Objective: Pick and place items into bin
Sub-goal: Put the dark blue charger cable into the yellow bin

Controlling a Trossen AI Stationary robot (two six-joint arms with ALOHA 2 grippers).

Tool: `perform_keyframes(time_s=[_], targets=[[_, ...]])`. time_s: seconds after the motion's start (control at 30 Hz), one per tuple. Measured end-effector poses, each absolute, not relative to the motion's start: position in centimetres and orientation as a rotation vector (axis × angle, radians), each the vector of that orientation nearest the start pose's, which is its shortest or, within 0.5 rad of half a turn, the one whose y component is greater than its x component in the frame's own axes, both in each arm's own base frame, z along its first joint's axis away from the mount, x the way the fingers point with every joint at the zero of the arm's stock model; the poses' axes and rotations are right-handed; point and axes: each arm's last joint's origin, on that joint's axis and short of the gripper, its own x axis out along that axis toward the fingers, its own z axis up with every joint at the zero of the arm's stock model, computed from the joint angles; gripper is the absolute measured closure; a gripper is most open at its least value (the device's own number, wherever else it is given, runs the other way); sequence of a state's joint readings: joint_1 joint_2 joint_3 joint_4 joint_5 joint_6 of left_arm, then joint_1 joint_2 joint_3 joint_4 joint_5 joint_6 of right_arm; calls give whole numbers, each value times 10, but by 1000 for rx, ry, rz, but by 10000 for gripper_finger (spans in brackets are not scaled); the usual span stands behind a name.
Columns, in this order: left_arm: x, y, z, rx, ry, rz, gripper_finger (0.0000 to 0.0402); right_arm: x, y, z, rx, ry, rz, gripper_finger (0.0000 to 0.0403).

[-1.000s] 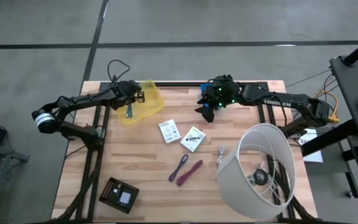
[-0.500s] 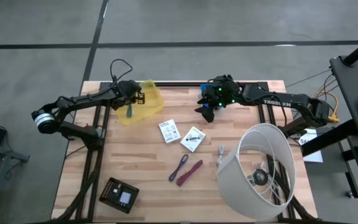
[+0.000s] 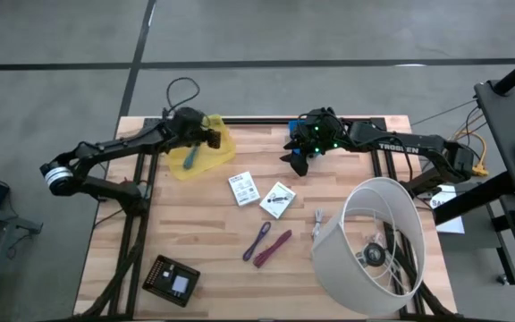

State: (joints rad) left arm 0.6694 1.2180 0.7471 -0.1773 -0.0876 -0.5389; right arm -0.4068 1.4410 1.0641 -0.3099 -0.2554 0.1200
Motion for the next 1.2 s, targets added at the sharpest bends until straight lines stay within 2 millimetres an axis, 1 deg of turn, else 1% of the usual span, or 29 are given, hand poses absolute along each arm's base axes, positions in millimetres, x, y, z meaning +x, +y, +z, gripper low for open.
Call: perform_keyframes(time_s=[0.13, 0.23, 0.3, 0.4, 0.57, 0.7, 0.93, 1.07, 1.2], targets=[[212, 150, 267, -593, 197, 483, 210, 287, -116, 270, 332, 643, -182, 188], [221, 139, 289, -550, 41, 230, 210, 287, -115, 269, 321, 655, -175, 188], [227, 130, 300, -544, -43, 137, 210, 285, -115, 267, 314, 684, -169, 188], [233, 117, 307, -533, -92, 61, 210, 283, -114, 265, 300, 720, -160, 188], [242, 102, 306, -541, -73, 22, 210, 280, -112, 262, 305, 760, -155, 188], [249, 89, 301, -560, -39, 26, 210, 277, -111, 259, 302, 809, -148, 188], [258, 58, 281, -631, 137, 178, 210, 274, -110, 256, 287, 848, -141, 188], [261, 37, 278, -666, 157, 226, 210, 275, -111, 257, 269, 839, -137, 188], [263, 19, 280, -660, 135, 262, 210, 275, -111, 257, 256, 841, -133, 188]])
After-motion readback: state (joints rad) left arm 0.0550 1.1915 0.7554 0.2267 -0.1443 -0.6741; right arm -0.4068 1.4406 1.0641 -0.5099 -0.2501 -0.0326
